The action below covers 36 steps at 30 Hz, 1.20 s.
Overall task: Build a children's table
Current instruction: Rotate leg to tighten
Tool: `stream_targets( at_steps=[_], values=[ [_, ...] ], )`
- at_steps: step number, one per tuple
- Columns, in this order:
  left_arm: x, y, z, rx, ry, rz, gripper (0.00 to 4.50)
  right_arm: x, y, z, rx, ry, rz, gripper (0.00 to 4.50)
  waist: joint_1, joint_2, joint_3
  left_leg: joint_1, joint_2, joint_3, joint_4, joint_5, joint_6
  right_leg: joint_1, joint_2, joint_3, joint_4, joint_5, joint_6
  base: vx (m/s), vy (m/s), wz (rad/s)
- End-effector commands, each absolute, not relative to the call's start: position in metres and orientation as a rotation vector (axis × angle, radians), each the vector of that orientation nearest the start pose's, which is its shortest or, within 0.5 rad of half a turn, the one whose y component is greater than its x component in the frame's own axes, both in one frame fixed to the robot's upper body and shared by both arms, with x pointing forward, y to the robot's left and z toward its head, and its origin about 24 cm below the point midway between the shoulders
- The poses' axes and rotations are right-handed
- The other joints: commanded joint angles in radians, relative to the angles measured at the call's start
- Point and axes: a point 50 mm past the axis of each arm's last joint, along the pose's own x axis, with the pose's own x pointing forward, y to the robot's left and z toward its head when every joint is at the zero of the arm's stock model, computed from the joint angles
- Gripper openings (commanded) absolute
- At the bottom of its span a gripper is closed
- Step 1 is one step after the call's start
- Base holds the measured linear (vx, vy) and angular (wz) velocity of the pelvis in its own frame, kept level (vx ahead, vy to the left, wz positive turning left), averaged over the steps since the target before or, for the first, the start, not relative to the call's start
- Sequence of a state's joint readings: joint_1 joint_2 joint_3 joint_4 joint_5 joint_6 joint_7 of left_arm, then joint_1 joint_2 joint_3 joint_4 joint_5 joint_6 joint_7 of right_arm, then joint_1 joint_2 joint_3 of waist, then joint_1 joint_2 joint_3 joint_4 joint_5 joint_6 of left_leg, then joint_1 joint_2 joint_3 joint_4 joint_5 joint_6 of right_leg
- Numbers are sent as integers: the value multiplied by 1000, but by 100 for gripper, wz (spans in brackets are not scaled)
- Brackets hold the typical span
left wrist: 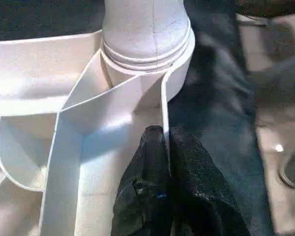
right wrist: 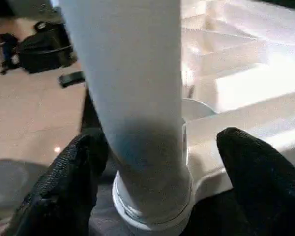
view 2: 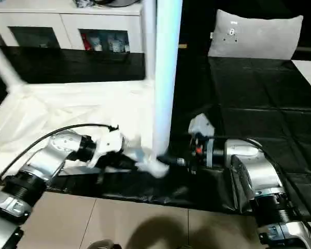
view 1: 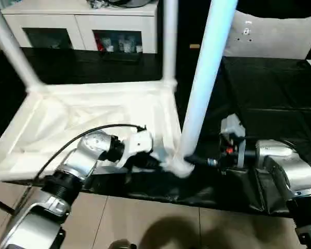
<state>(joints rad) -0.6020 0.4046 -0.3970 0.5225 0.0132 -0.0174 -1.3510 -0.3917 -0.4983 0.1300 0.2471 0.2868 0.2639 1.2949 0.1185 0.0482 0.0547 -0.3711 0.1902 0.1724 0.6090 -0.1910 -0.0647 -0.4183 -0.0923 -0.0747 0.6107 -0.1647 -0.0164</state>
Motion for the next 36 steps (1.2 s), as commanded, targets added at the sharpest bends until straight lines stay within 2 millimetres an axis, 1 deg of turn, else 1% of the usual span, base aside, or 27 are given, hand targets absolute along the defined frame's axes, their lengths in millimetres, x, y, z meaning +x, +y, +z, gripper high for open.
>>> stream_targets(
  at_steps=[1,2,5,6,7,8,10,12,13,15,17,24,25,26,27,28,29,30,31,32,33,34,35,36],
  values=[
    [299,109,70,606,350,-1697,0,281,-171,80,-100,319,1395,352,-4,-21,-71,8,37,-4,-74,-199,63,60,-53,41,-76,-308,-194,0,0,0],
    [299,109,71,607,349,-1705,0,280,-171,80,-95,324,1415,328,-3,-21,-71,8,36,-4,-74,-198,63,60,-53,41,-76,-305,-194,0,0,0],
    [298,109,71,614,343,-1716,0,278,-171,80,-88,337,1438,315,-3,-23,-71,6,35,-4,-73,-193,64,61,-54,42,-77,-312,-190,0,0,0],
    [298,109,72,615,343,-1720,0,278,-171,79,-88,341,1443,307,-2,-24,-71,4,34,-5,-73,-183,62,62,-54,42,-76,-313,-187,0,0,0],
    [298,109,72,615,344,-1722,0,278,-171,79,-88,343,1445,288,-3,-26,-71,3,33,-4,-73,-176,62,62,-53,41,-77,-319,-181,0,0,0],
    [298,109,72,615,344,-1723,0,278,-171,79,-88,343,1446,288,-3,-26,-72,3,33,-4,-72,-174,62,61,-53,41,-76,-318,-181,0,0,0],
    [298,109,72,618,344,-1728,0,278,-170,79,-78,346,1457,272,-3,-24,-73,4,34,-5,-72,-166,63,61,-52,41,-74,-301,-186,0,0,0],
    [298,110,72,619,344,-1730,0,277,-169,79,-71,350,1467,246,-4,-30,-73,3,34,-4,-72,-165,67,62,-52,41,-74,-294,-189,0,0,0],
    [299,111,72,622,346,-1728,0,276,-168,78,-58,358,1484,238,-3,-27,-73,3,34,-4,-71,-159,69,61,-52,41,-73,-284,-193,0,0,0],
    [299,111,72,622,349,-1724,0,275,-167,77,-49,365,1495,233,-3,-27,-73,4,35,-4,-72,-162,68,61,-51,41,-72,-277,-197,0,0,0],
    [299,113,72,620,354,-1718,0,274,-166,77,-34,373,1505,203,-3,-28,-73,4,34,-4,-72,-165,66,61,-52,41,-73,-283,-196,0,0,0],
    [304,113,71,569,362,-1641,0,270,-160,77,32,362,1512,191,-2,-29,-73,5,34,-3,-72,-166,61,61,-52,41,-75,-299,-188,0,0,0],
    [306,111,71,551,361,-1616,0,270,-158,77,41,355,1497,191,-1,-26,-71,5,34,-3,-73,-168,59,60,-51,41,-76,-301,-188,0,0,0],
    [308,110,72,533,360,-1592,0,270,-157,77,49,348,1480,191,-2,-27,-71,5,34,-3,-73,-170,58,59,-51,42,-76,-306,-187,0,0,0],
    [314,106,73,500,354,-1507,0,275,-150,75,44,334,1384,191,0,-21,-71,6,34,-5,-74,-178,52,60,-52,41,-77,-321,-183,0,0,0],
    [316,104,73,492,354,-1481,0,277,-148,73,37,334,1345,191,-4,-23,-68,7,33,-5,-76,-186,41,57,-51,41,-79,-333,-177,0,0,0],
    [319,100,74,470,348,-1428,0,283,-144,71,27,336,1260,191,-9,-24,-68,6,31,-6,-77,-193,33,59,-52,40,-80,-346,-174,0,0,0],
    [320,100,74,467,347,-1421,0,283,-144,71,26,336,1249,191,-12,-24,-67,4,30,-7,-79,-195,25,60,-51,39,-81,-363,-166,0,0,0],
    [322,97,75,449,342,-1386,0,288,-141,69,25,339,1187,191,-16,-26,-66,9,23,-8,-79,-215,13,59,-53,36,-94,-449,-128,0,0,0],
    [324,93,76,431,338,-1355,0,293,-138,68,31,340,1124,191,-19,-25,-67,7,23,-9,-79,-213,10,61,-53,36,-93,-454,-122,0,0,0],
    [327,89,78,410,332,-1318,0,297,-134,67,25,341,1068,191,-28,-27,-65,1,23,-11,-82,-208,5,61,-50,34,-91,-453,-116,0,0,0],
    [329,85,78,390,333,-1288,0,301,-130,67,17,336,1024,191,-33,-27,-65,0,21,-12,-83,-211,5,62,-50,33,-94,-463,-111,0,0,0],
    [331,81,79,372,335,-1254,0,305,-126,66,25,338,966,190,-41,-25,-67,-1,21,-12,-82,-204,3,63,-50,34,-93,-454,-108,0,0,0],
    [333,77,79,360,339,-1214,0,308,-122,66,30,337,914,189,-51,-27,-67,0,18,-10,-79,-201,5,59,-47,34,-95,-439,-113,0,0,0]
  ],
)
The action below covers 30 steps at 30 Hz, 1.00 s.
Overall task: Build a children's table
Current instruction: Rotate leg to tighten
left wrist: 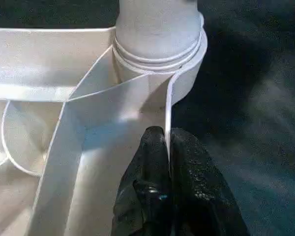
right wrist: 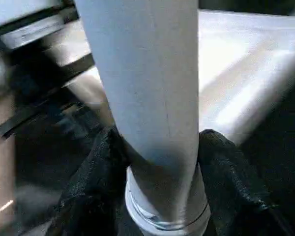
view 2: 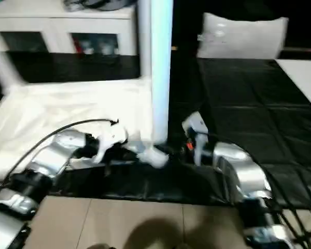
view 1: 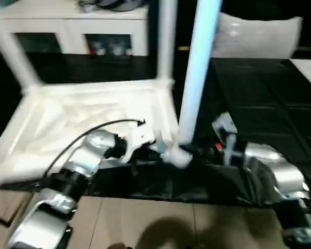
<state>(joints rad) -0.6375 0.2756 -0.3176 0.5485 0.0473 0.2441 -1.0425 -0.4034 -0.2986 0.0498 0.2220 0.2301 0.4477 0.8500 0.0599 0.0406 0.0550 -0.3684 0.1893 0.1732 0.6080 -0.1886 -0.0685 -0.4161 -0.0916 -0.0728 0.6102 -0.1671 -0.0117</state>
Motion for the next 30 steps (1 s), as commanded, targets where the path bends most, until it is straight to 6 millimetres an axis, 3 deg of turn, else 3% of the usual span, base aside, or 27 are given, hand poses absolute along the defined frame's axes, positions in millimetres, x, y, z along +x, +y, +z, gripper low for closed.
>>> stream_targets(
  at_steps=[1,5,9,10,11,13,20,22,27,30],
  values=[
    [335,75,79,351,343,-1180,0,311,-119,66,32,334,871,189,7,-15,-69,-2,19,-12,-77,-200,10,58,-50,32,-93,-427,-122,0,0,0],
    [346,66,80,304,329,-1018,0,323,-104,65,70,334,683,189,-4,-14,-74,-5,14,-7,-72,-145,29,60,-45,34,-88,-323,-152,0,0,0],
    [351,55,83,296,297,-926,0,330,-94,67,73,276,575,189,1,-10,-83,-5,17,-7,-68,-83,51,66,-43,37,-70,-145,-205,0,0,0],
    [351,53,84,296,292,-917,0,331,-93,68,75,255,560,244,2,-8,-85,-5,18,-6,-66,-71,61,66,-43,37,-64,-95,-222,0,0,0],
    [350,52,84,297,288,-918,0,332,-94,70,94,234,551,258,2,-8,-85,-5,18,-6,-66,-71,61,66,-43,37,-64,-95,-222,0,0,0],
    [349,50,84,306,283,-935,0,333,-96,75,138,190,546,272,4,-6,-85,-7,18,-7,-64,-60,91,70,-43,37,-57,-23,-249,0,0,0],
    [344,64,78,381,287,-1045,0,328,-120,78,96,149,653,335,7,-10,-80,-6,20,-5,-66,-112,96,73,-46,37,-65,-91,-239,0,0,0],
    [342,72,76,406,298,-1080,0,323,-129,79,56,145,740,349,9,-14,-81,-6,21,-4,-65,-117,100,74,-47,38,-65,-96,-238,0,0,0],
    [330,88,70,469,297,-1259,0,308,-154,81,-37,171,968,389,15,-13,-78,-6,23,-4,-64,-133,110,73,-48,38,-68,-126,-235,0,0,0],
    [321,94,67,500,290,-1389,0,303,-163,82,-68,205,1070,411,27,-9,-72,1,31,-5,-70,-187,88,67,-50,37,-76,-230,-219,0,0,0]
  ],
)
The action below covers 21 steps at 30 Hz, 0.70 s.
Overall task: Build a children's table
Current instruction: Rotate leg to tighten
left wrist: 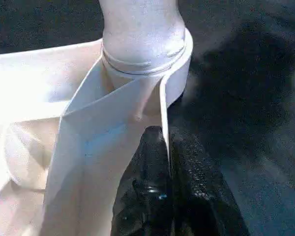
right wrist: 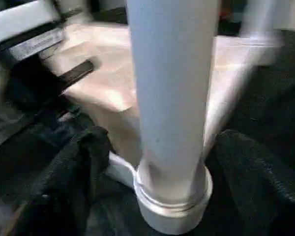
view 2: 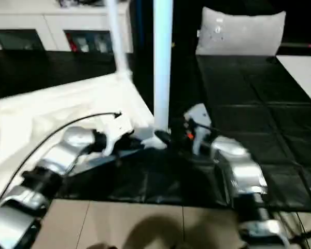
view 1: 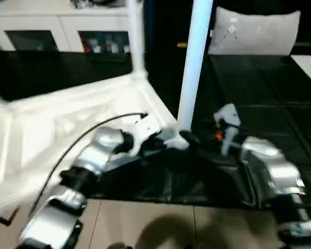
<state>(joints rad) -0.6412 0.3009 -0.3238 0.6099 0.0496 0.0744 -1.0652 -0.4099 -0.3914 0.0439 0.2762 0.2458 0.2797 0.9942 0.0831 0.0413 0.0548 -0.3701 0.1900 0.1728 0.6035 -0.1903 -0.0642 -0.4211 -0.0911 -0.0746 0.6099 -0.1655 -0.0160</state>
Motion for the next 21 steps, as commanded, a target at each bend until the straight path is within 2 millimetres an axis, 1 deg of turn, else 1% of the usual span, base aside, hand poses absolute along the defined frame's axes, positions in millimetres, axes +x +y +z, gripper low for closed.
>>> stream_targets(
  at_steps=[1,2,3,4,5,7,8,9,10,12,13,16,17,19,20,21],
  values=[
    [318,97,66,511,299,-1433,0,301,-166,83,-100,210,1100,429,5,-9,-69,4,31,-3,-67,-189,81,69,-50,40,-79,-243,-212,0,0,0],
    [315,101,65,542,313,-1479,0,299,-169,83,-139,203,1145,429,13,-9,-72,12,33,-3,-67,-199,71,65,-52,40,-79,-261,-211,0,0,0],
    [314,102,65,555,319,-1495,0,298,-170,84,-152,200,1163,429,15,-10,-73,12,35,-3,-68,-202,68,64,-52,41,-78,-259,-211,0,0,0],
    [312,105,64,579,331,-1527,0,295,-172,84,-172,200,1199,429,19,-11,-70,11,35,-3,-70,-211,64,64,-51,41,-76,-258,-212,0,0,0],
    [310,107,63,598,337,-1552,0,293,-174,84,-181,205,1231,429,21,-13,-70,11,35,-3,-70,-212,65,65,-52,41,-76,-260,-211,0,0,0],
    [307,111,64,623,343,-1616,0,287,-177,83,-184,224,1308,429,29,-15,-71,9,35,-3,-69,-197,68,67,-54,42,-75,-264,-206,0,0,0],
    [307,111,64,627,343,-1627,0,287,-178,82,-188,229,1320,415,30,-14,-73,7,35,-4,-68,-189,69,68,-55,42,-73,-256,-207,0,0,0],
    [306,112,65,637,343,-1651,0,285,-178,81,-186,244,1346,405,31,-15,-73,7,36,-4,-69,-183,69,68,-54,42,-72,-249,-208,0,0,0],
    [304,112,66,649,344,-1681,0,282,-177,78,-161,281,1386,405,31,-16,-74,6,35,-4,-68,-176,74,69,-52,41,-70,-235,-216,0,0,0],
    [304,112,67,653,342,-1686,0,281,-177,77,-150,292,1397,385,31,-16,-74,5,35,-3,-67,-172,77,69,-53,41,-69,-229,-219,0,0,0],
    [304,112,67,654,340,-1689,0,281,-177,76,-149,295,1402,365,33,-16,-73,5,36,-4,-67,-168,76,67,-54,41,-69,-236,-221,0,0,0],
    [304,111,67,651,341,-1705,0,282,-176,75,-141,296,1410,353,33,-18,-73,5,35,-3,-68,-175,70,67,-54,41,-71,-257,-216,0,0,0],
    [304,111,67,651,341,-1705,0,282,-176,75,-141,296,1410,328,33,-17,-73,5,35,-4,-68,-175,69,67,-54,41,-72,-260,-214,0,0,0],
    [304,111,67,655,341,-1720,0,283,-174,73,-125,296,1423,322,32,-20,-73,4,34,-3,-67,-178,67,67,-54,40,-73,-276,-206,0,0,0],
    [304,111,67,655,341,-1724,0,283,-173,73,-123,296,1426,322,31,-19,-73,5,34,-4,-68,-180,66,66,-55,40,-74,-284,-205,0,0,0],
    [304,111,67,654,341,-1727,0,283,-172,73,-117,298,1434,311,32,-19,-74,5,34,-3,-67,-175,66,67,-54,40,-74,-281,-203,0,0,0]
  ],
)
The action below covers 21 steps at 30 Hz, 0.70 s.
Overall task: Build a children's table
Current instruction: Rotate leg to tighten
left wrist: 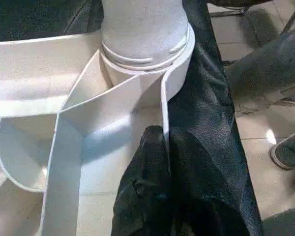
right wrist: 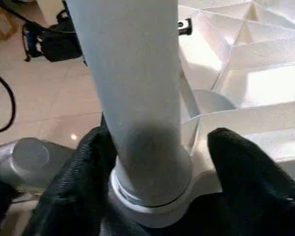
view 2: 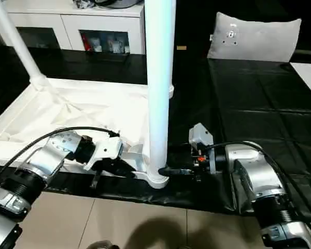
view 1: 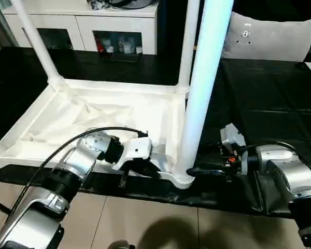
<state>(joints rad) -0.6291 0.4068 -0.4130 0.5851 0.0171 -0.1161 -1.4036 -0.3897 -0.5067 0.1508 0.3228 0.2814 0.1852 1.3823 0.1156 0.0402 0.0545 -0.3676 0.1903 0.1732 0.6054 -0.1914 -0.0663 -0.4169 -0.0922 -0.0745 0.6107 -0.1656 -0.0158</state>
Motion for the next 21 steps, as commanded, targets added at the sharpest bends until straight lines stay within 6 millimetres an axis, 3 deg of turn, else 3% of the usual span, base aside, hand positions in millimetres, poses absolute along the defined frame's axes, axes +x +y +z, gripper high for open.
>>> stream_targets(
  at_steps=[1,5,11,18,20,21],
  values=[
    [304,111,67,654,341,-1727,0,283,-172,73,-117,298,1435,286,-1,-18,-74,1,34,-4,-69,-165,69,62,-52,40,-73,-268,-205,0,0,0],
    [303,111,67,652,342,-1733,0,282,-166,72,-94,295,1465,268,-1,-18,-75,1,34,-4,-68,-157,75,62,-51,40,-70,-241,-214,0,0,0],
    [304,113,67,648,348,-1724,0,281,-160,71,-69,294,1491,201,0,-19,-73,2,34,-4,-70,-170,68,62,-52,40,-73,-270,-207,0,0,0],
    [308,113,67,578,363,-1630,0,273,-154,73,48,292,1503,188,1,-14,-72,3,35,-4,-71,-168,64,62,-50,41,-73,-262,-208,0,0,0],
    [313,107,68,512,359,-1526,0,269,-146,73,95,295,1451,187,8,-9,-73,6,36,-4,-70,-165,61,59,-51,42,-73,-258,-209,0,0,0],
    [314,106,68,506,358,-1514,0,268,-145,72,101,299,1442,187,4,-13,-72,3,36,-4,-72,-162,57,63,-50,43,-72,-256,-206,0,0,0]
  ],
)
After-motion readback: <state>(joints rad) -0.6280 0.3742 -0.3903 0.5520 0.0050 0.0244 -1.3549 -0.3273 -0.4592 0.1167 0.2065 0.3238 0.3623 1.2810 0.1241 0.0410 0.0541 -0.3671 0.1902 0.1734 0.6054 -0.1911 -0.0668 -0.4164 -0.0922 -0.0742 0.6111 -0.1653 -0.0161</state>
